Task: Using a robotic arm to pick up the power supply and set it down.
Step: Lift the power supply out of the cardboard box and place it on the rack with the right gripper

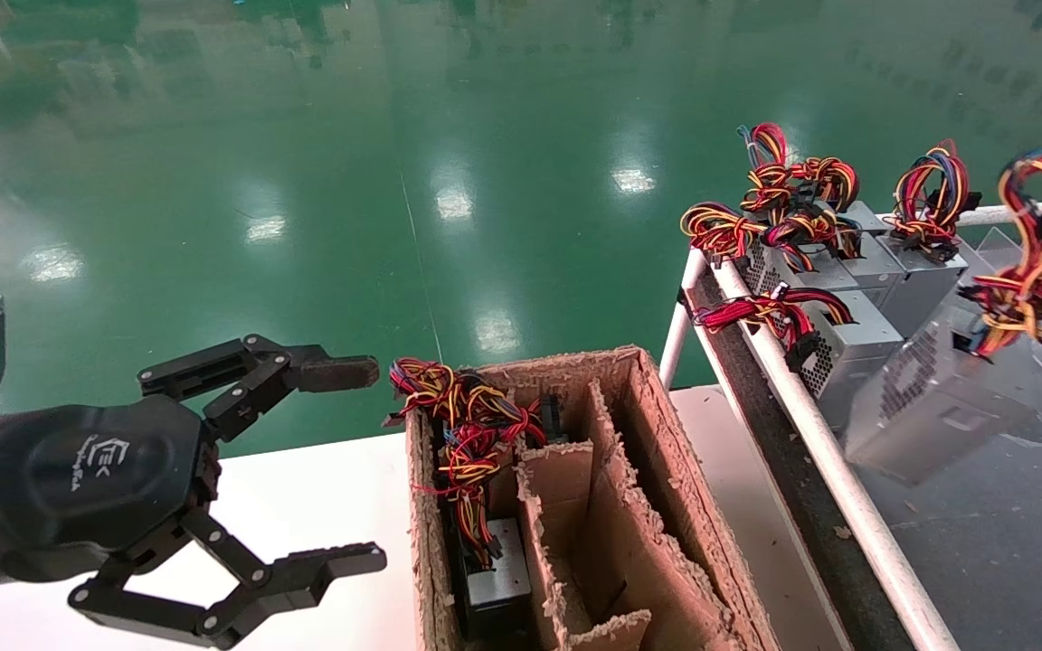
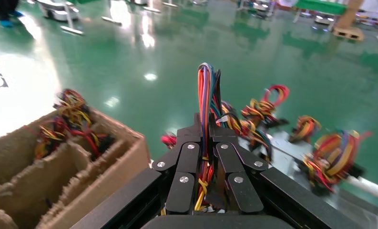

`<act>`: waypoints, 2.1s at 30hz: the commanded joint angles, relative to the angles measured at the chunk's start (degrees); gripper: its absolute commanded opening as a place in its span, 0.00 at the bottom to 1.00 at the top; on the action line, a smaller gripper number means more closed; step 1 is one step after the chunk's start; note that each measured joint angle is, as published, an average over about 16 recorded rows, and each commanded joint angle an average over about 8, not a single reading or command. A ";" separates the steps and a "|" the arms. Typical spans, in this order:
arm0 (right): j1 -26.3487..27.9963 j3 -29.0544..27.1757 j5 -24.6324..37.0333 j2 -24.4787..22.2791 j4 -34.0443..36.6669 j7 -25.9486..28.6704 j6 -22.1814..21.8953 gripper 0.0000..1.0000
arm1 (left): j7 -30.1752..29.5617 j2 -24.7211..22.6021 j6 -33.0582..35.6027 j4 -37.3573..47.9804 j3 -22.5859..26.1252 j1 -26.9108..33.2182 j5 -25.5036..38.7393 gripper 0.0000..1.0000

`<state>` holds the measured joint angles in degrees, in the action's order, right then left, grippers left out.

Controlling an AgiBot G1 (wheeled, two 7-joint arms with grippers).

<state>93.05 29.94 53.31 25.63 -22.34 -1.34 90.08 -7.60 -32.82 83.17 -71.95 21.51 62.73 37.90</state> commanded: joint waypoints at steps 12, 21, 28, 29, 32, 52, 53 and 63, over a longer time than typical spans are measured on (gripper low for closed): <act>6.13 4.02 7.05 2.60 8.87 -5.86 -3.63 0.00 | 0.00 0.00 0.00 0.00 0.00 0.00 0.00 1.00; 9.67 5.48 10.12 7.67 14.60 -9.09 -10.40 0.00 | 0.00 0.00 0.00 0.00 0.01 0.00 0.00 1.00; 11.20 6.12 11.42 11.86 17.73 -10.21 -17.60 0.00 | 0.00 0.00 0.00 0.00 0.01 0.00 -0.01 1.00; 11.35 6.19 11.54 12.38 17.95 -10.31 -18.13 0.00 | 0.00 0.00 0.00 0.00 0.01 0.00 -0.01 1.00; 11.68 6.46 11.93 13.70 18.28 -10.64 -18.61 0.00 | 0.00 0.00 0.00 0.00 0.01 0.00 -0.01 1.00; 13.23 7.41 13.29 19.16 20.77 -11.64 -21.09 0.00 | 0.01 0.01 -0.01 0.00 0.01 0.00 -0.01 1.00; 13.30 7.40 13.28 19.29 20.84 -11.64 -21.13 0.00 | 0.01 0.01 -0.01 0.00 0.01 0.00 -0.01 1.00; 13.58 7.34 13.20 19.95 21.49 -12.10 -21.64 0.00 | 0.01 0.01 -0.01 0.00 0.02 0.00 -0.01 1.00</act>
<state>106.57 37.25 66.46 45.54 -0.85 -13.38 68.57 -7.59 -32.81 83.16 -71.95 21.53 62.73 37.89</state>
